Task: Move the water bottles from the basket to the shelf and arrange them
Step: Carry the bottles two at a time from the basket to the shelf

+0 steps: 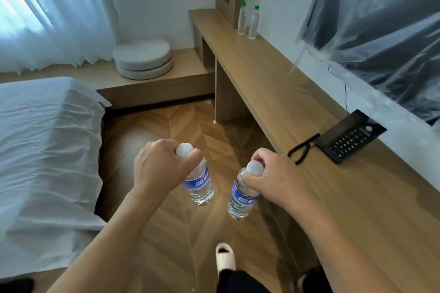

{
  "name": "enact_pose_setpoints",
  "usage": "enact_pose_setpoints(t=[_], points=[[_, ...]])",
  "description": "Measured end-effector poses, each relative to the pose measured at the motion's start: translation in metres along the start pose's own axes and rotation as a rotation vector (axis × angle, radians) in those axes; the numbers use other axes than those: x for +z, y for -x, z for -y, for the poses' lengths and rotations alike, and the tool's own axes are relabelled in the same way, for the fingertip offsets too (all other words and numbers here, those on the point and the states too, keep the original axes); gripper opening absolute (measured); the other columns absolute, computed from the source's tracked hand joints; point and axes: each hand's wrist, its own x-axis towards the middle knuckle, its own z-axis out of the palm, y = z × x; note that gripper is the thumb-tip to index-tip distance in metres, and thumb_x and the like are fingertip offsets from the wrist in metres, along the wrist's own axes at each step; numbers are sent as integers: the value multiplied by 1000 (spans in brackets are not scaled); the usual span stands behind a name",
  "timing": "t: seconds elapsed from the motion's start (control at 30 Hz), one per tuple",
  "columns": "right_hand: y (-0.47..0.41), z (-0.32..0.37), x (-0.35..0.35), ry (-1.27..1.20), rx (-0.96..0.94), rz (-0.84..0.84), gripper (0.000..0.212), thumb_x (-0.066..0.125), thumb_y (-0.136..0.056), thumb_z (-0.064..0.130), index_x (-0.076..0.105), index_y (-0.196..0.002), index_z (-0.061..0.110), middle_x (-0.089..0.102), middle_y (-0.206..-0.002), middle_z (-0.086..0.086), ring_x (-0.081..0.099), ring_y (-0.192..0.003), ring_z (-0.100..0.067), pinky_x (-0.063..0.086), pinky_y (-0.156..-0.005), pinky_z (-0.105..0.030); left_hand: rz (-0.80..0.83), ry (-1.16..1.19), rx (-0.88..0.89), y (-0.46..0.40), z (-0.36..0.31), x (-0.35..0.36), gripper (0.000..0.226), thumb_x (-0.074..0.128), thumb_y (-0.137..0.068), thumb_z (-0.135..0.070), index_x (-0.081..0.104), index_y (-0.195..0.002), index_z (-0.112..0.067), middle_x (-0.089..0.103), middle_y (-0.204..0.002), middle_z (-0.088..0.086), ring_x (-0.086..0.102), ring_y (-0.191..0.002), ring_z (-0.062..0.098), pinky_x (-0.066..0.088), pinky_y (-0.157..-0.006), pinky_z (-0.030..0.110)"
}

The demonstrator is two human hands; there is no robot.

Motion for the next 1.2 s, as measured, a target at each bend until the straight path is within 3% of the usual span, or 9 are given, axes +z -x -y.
enact_pose_setpoints(t=[0.1,0.27,0.6,0.73,0.97,1.1,1.2], points=[[-58,3,8,19,-7,35,27,63,-70,52,51,-81,29,60,-70,7,61,-67,-13,56,-58,-31,14,-2,20,-57,11,18,47,52,-65,-56,49,-46,-13,48,-43,0,51,-46,20,35,-45,25],[-163,6,15,6,-42,46,30,65,-74,54,55,-89,29,61,-76,9,64,-71,-12,59,-62,-28,-15,1,34,-156,19,46,45,56,-65,-51,41,-43,-15,38,-39,-2,38,-41,15,28,-45,23],[-350,31,2,-38,-9,-6,32,64,-68,51,51,-82,26,59,-72,5,61,-68,-17,58,-60,-38,-11,-19,68,-347,23,78,43,61,-72,-51,55,-47,-17,47,-42,-5,48,-44,14,30,-47,22],[-420,38,4,-23,22,3,28,67,-74,48,53,-85,27,60,-75,6,62,-71,-14,57,-60,-31,15,-6,53,-419,37,103,44,55,-68,-55,58,-49,-15,52,-45,-1,53,-49,16,36,-46,24],[-555,58,26,-10,135,20,28,66,-73,50,53,-86,29,60,-78,7,63,-74,-15,61,-67,-37,86,14,103,-564,71,139,46,52,-64,-57,55,-47,-14,53,-45,0,56,-52,19,47,-49,31],[-630,79,26,-50,220,17,28,64,-67,51,52,-82,30,60,-80,6,63,-75,-16,61,-66,-41,93,17,171,-647,85,148,47,53,-64,-56,49,-46,-13,47,-43,-1,48,-48,17,32,-47,25],[-670,92,24,-95,233,-32,27,61,-61,50,52,-78,30,60,-76,5,62,-72,-15,60,-62,-43,83,52,208,-695,91,150,44,52,-66,-58,52,-49,-17,49,-45,-5,48,-48,14,31,-47,23]])
